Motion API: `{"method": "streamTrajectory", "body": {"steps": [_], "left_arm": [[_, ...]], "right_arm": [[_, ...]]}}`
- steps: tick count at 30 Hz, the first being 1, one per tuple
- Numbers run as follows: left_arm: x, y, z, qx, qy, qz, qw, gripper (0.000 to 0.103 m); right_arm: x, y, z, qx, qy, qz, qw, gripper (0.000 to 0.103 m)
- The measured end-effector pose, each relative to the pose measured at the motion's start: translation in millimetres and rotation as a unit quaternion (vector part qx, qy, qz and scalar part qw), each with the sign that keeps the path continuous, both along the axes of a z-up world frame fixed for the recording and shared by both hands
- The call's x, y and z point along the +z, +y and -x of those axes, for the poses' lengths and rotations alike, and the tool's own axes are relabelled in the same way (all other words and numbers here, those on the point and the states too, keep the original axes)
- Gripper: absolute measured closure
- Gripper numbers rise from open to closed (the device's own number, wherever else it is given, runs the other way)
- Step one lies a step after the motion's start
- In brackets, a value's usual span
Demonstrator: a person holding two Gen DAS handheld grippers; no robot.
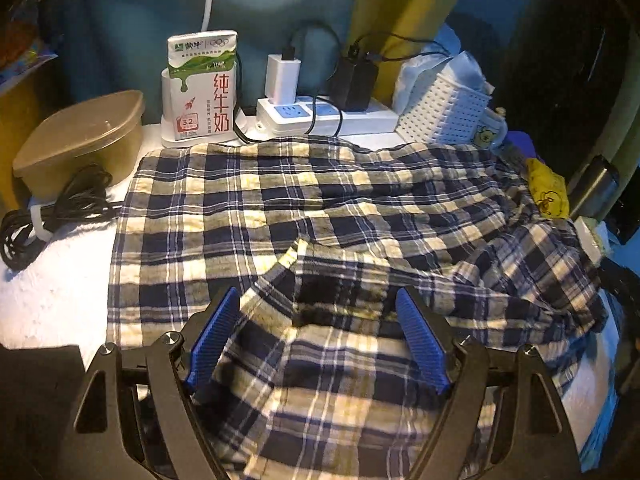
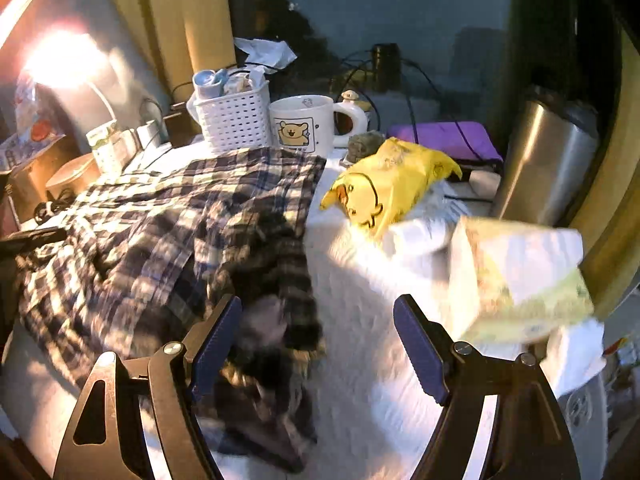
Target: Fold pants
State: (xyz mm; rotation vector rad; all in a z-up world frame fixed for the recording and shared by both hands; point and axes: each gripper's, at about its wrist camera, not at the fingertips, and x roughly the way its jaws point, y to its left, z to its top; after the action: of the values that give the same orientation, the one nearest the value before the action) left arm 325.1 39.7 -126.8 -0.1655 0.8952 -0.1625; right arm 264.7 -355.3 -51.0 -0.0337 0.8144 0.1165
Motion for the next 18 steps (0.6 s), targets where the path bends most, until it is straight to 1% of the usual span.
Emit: {"method": "streamTrajectory", "body": {"steps": [3,5,7,9,10,11,12,13,14,15,16,18], "left_arm": [[-10.8,-4.0,-10.3,-0.021,0.028,0.015,0.9993,0.023],[-17.9,-7.9,-12.2,-0.031,0.043,0.021,0.9984,0.023],[-18.6,-14.1,-9.9,-0.032,0.034,0.003,0.9989,0.023],[-20.4,-21.3,-7.3,-0.041,0.03,-0.016,0.9986,0.023],[-20.9,-23.0,-6.4,-0.042,0.027,-0.022,0.9985,0.03],[-21.2,-24.5,-5.2,-0.044,0.023,-0.024,0.9985,0.037],[-20.5,-25.8,-3.7,-0.041,0.018,-0.033,0.9985,0.053],[-20.2,-26.5,-3.0,-0.042,0.018,-0.035,0.9983,0.079],[-19.6,-26.5,-2.2,-0.051,0.023,-0.023,0.9982,0.092],[-18.6,-26.0,-1.2,-0.054,0.027,-0.016,0.9981,0.096],[-15.0,-26.8,2.4,-0.051,0.02,-0.022,0.9982,0.096],[-6.9,-29.0,9.6,-0.048,0.007,-0.037,0.9981,0.096]], "right_arm": [[16.2,9.4,4.6,0.025,-0.016,-0.005,1.0,0.023],[23.1,21.3,10.6,0.055,-0.023,0.003,0.998,0.023],[24.1,35.8,9.2,0.087,-0.023,0.028,0.996,0.023],[15.9,40.7,7.0,0.102,-0.008,0.052,0.993,0.024],[9.1,43.5,4.3,0.104,0.002,0.057,0.993,0.034],[-0.3,43.4,-0.4,0.102,0.012,0.057,0.993,0.055],[-8.0,44.6,-4.7,0.1,0.021,0.057,0.993,0.065],[-15.0,45.8,-8.5,0.101,0.023,0.058,0.993,0.073],[-18.9,46.0,-11.5,0.097,0.023,0.059,0.993,0.079],[-19.1,44.6,-11.7,0.091,0.017,0.053,0.994,0.081],[-15.7,44.8,-14.4,0.087,0.015,0.054,0.995,0.083],[-6.4,45.1,-18.1,0.081,-0.006,0.063,0.995,0.088]]}}
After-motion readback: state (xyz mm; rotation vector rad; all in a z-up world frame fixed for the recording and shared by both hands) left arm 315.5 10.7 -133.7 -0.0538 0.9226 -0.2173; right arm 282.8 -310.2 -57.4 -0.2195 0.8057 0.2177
